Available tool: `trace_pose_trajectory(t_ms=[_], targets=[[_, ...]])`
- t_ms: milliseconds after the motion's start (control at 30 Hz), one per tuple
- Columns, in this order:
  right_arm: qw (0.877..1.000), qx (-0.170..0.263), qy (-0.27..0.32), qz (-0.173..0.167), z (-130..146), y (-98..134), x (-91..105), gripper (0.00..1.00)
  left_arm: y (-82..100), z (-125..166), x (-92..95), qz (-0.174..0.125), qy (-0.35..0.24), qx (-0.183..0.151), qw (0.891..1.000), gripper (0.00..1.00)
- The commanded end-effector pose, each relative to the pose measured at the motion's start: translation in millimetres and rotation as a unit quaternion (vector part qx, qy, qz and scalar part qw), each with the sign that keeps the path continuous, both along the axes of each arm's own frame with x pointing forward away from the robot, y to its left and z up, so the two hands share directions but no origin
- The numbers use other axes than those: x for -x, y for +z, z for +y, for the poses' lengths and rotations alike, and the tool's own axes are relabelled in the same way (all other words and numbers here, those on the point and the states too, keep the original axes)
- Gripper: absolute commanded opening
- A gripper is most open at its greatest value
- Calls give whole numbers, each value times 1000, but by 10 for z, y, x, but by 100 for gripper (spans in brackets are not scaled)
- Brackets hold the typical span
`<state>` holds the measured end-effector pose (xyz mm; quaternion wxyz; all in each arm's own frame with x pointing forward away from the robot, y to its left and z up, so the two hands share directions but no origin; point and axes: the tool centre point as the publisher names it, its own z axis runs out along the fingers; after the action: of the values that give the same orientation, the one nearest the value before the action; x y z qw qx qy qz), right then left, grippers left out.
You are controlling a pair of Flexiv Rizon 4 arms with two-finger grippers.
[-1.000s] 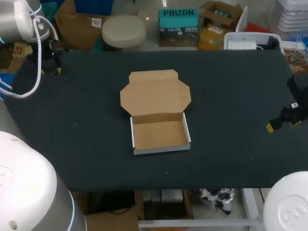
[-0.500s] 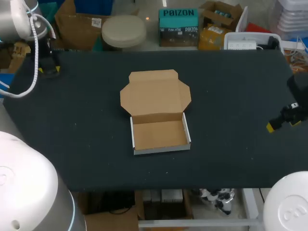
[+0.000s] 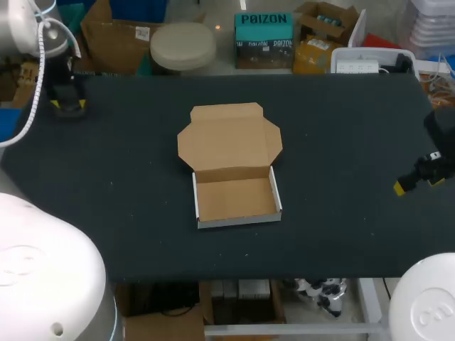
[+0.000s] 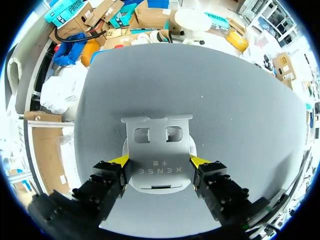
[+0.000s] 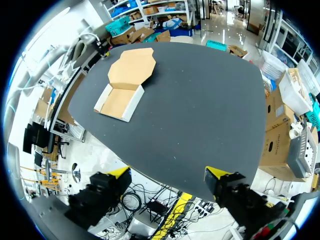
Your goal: Assemble the packaging by folding the flat box into shape, placing the metal phone stand inside, and closing the box properly
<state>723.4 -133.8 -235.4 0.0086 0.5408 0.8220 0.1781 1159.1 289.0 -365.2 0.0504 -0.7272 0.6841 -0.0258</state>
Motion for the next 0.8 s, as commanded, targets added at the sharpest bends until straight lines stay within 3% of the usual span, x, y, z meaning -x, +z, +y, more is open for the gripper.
trace_pose_trajectory(t_ms=[33, 167, 367, 567, 633, 800], targets=[[1000, 3, -1, -1, 20, 6, 33, 100, 231, -72, 434, -51, -15, -9, 999, 0], [1000, 3, -1, -1, 20, 6, 33, 100, 286, -99, 568, -59, -28, -8, 998, 0], [992, -13, 104, -69, 69, 94, 38, 100, 398, -191, 793, -75, -55, -2, 996, 0], [971, -51, 202, -115, 106, 71, 9, 100, 513, -319, 1040, -77, -85, 8, 993, 0], [959, -71, 239, -133, 113, 58, 24, 100, 549, -353, 1110, -77, -98, 17, 992, 0], [943, -70, 290, -149, 87, -9, 32, 100, 625, -482, 1318, -84, -121, 12, 989, 0]])
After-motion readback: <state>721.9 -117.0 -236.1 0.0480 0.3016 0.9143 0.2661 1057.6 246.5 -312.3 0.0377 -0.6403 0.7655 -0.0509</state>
